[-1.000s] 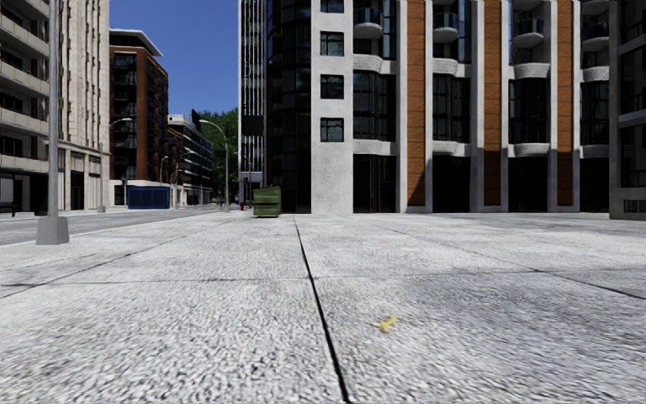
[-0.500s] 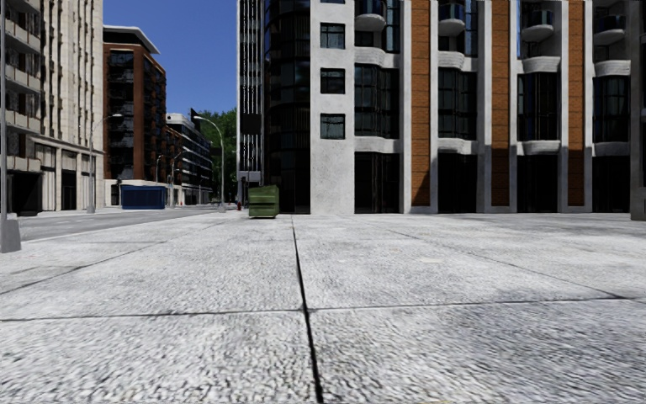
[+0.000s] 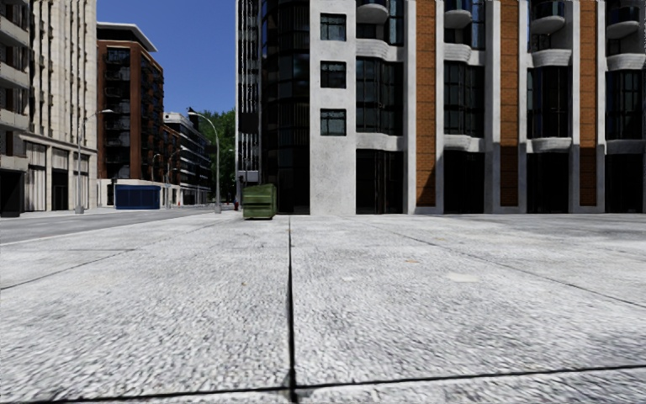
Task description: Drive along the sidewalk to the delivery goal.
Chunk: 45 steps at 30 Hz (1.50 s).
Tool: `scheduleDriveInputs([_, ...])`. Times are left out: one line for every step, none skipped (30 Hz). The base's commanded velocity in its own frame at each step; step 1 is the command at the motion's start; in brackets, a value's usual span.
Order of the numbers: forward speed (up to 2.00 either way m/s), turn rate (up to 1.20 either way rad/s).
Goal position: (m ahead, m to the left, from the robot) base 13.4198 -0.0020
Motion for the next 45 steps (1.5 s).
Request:
scheduleDriveInputs([2.0,0.0])
scheduleDriveInputs([2.0,0.0])
scheduleDriveInputs([2.0,0.0])
scheduleDriveInputs([2.0,0.0])
scheduleDriveInputs([2.0,0.0])
scheduleDriveInputs([2.0,0.0])
scheduleDriveInputs([2.0,0.0])
scheduleDriveInputs([2.0,0.0])
scheduleDriveInputs([2.0,0.0])
scheduleDriveInputs([2.0,0.0])
scheduleDriveInputs([2.0,0.0])
scheduleDriveInputs([2.0,0.0])
scheduleDriveInputs([2.0,0.0])
scheduleDriveInputs([2.0,0.0])
scheduleDriveInputs([2.0,0.0])
scheduleDriveInputs([2.0,0.0])
scheduleDriveInputs([2.0,0.0])
scheduleDriveInputs([2.0,0.0])
scheduleDriveInputs([2.0,0.0])
scheduleDriveInputs([2.0,0.0])
scheduleDriveInputs([2.0,0.0])
scheduleDriveInputs([2.0,0.0])
scheduleDriveInputs([2.0,0.0])
scheduleDriveInputs([2.0,0.0])
scheduleDriveInputs([2.0,0.0])
scheduleDriveInputs([2.0,0.0])
scheduleDriveInputs([2.0,0.0])
scheduleDriveInputs([2.0,0.0])
scheduleDriveInputs([2.0,0.0])
scheduleDriveInputs([2.0,0.0])
scheduleDriveInputs([2.0,0.0])
scheduleDriveInputs([2.0,0.0])
scheduleDriveInputs([2.0,0.0])
scheduleDriveInputs([2.0,0.0])
scheduleDriveInputs([2.0,0.0])
scheduleDriveInputs([2.0,0.0])
scheduleDriveInputs([2.0,0.0])
scheduleDriveInputs([2.0,0.0])
scheduleDriveInputs([2.0,0.0])
scheduleDriveInputs([2.0,0.0])
scheduleDriveInputs([2.0,0.0])
scheduleDriveInputs([2.0,0.0])
scheduleDriveInputs([2.0,0.0])
scheduleDriveInputs([2.0,0.0])
scheduleDriveInputs([2.0,0.0])
